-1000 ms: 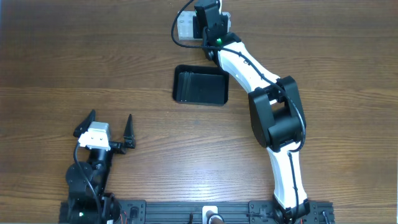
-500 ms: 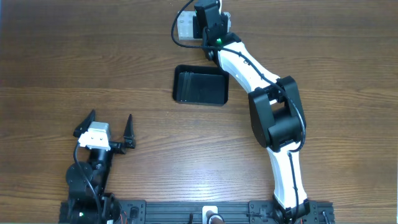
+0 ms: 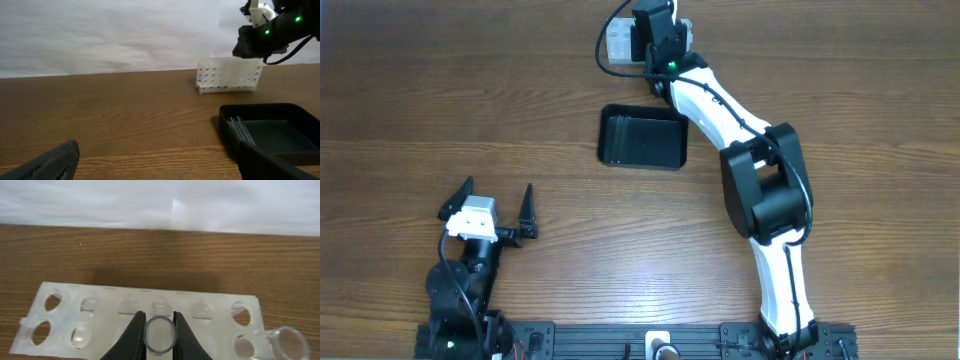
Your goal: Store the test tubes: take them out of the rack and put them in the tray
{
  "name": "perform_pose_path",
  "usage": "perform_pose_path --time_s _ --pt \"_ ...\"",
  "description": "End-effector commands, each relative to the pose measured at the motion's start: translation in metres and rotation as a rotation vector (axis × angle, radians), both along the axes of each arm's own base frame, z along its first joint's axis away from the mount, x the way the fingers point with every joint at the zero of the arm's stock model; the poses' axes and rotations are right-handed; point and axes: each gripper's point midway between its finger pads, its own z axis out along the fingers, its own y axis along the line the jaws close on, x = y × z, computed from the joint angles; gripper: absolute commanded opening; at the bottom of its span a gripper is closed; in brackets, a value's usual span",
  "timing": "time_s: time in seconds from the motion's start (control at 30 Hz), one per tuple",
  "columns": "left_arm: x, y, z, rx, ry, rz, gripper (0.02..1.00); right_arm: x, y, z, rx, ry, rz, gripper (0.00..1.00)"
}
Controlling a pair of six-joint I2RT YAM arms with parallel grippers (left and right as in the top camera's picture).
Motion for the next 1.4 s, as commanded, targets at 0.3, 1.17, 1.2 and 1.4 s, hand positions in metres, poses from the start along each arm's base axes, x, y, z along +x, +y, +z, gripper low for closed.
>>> perform_pose_path --time_s 0.3,1.17,1.2,1.4 --pt "0.0 -0.001 -0.001 0.009 -0.002 -0.009 1.0 -0.034 -0.012 0.214 0.081 -0.341 -0.002 0.064" --pt "0.0 -0.001 -0.001 0.009 -0.002 -0.009 1.0 -0.169 0.021 -0.02 0.103 0.652 0.147 0.034" --pt "0.0 -0.001 -0.001 0.009 -0.002 -0.008 1.0 -0.17 0.02 -0.027 0.098 0.665 0.145 0.04" --pt "0.0 -0.001 -0.001 0.009 -0.002 -0.008 1.0 -0.175 0.018 -0.048 0.094 0.702 0.123 0.066"
